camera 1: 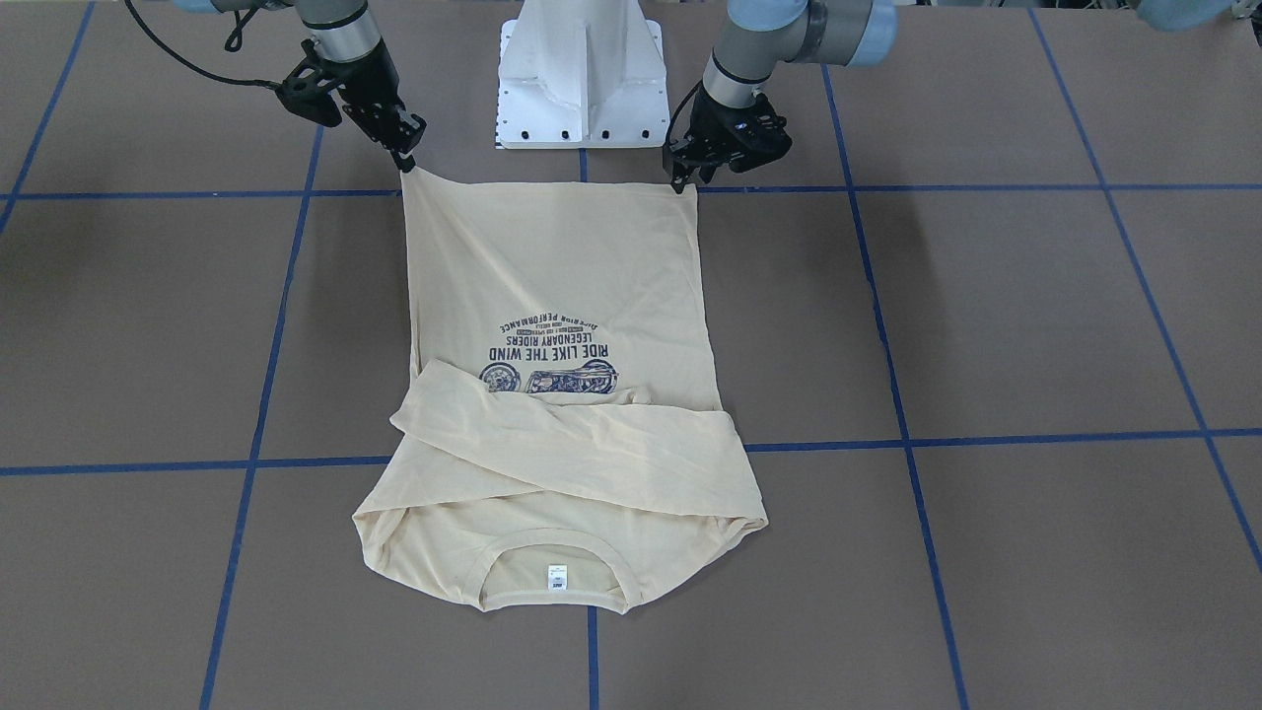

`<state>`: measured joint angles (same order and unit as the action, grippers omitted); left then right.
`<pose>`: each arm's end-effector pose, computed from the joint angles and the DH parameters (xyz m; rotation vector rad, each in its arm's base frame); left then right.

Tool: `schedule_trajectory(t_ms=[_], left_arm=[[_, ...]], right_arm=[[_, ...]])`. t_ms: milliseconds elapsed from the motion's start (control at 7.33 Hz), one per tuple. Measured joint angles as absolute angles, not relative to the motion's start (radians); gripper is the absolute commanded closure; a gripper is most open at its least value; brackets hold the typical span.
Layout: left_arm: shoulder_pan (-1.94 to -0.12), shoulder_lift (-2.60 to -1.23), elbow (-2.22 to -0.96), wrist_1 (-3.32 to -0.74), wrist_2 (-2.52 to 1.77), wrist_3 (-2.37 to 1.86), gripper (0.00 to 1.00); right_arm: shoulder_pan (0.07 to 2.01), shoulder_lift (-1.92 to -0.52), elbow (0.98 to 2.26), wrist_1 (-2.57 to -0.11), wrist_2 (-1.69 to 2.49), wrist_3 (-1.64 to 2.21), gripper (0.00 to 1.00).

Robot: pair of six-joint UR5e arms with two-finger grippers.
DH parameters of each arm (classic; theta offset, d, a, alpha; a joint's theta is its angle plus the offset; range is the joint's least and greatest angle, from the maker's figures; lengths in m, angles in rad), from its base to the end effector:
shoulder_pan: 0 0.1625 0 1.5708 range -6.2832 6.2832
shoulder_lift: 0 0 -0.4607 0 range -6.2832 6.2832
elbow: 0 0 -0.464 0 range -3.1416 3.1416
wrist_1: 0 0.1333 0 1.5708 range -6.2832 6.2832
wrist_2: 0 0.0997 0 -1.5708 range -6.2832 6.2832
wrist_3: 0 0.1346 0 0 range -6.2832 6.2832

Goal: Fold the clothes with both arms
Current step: 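Grasp the hem corners nearest the robot with both grippers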

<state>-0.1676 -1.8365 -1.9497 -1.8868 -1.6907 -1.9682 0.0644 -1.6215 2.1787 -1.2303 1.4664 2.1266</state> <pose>0.6297 -0.2254 0.3231 -0.2219 0.9496 -0.4625 -0.5267 -0.1816 0.3827 -0.1260 -0.9095 0.6238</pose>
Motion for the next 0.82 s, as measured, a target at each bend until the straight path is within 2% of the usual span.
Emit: schedule_trajectory(t_ms=[136, 546, 819], left_arm=[[-0.167, -1.837, -1.950, -1.887, -1.691, -1.968, 1.00], [-0.172, -1.836, -1.970, -1.885, -1.692, -1.970, 1.00], [-0.181, -1.828, -2.026, -1.874, -1.697, -1.971, 1.00]], right_arm=[[0.064, -1.621, 2.179, -1.230, 1.466, 2.127, 1.00], [0.064, -1.619, 2.180, -1.230, 1.467, 2.126, 1.00], [0.073, -1.618, 2.187, -1.230, 1.472, 2.125, 1.00]])
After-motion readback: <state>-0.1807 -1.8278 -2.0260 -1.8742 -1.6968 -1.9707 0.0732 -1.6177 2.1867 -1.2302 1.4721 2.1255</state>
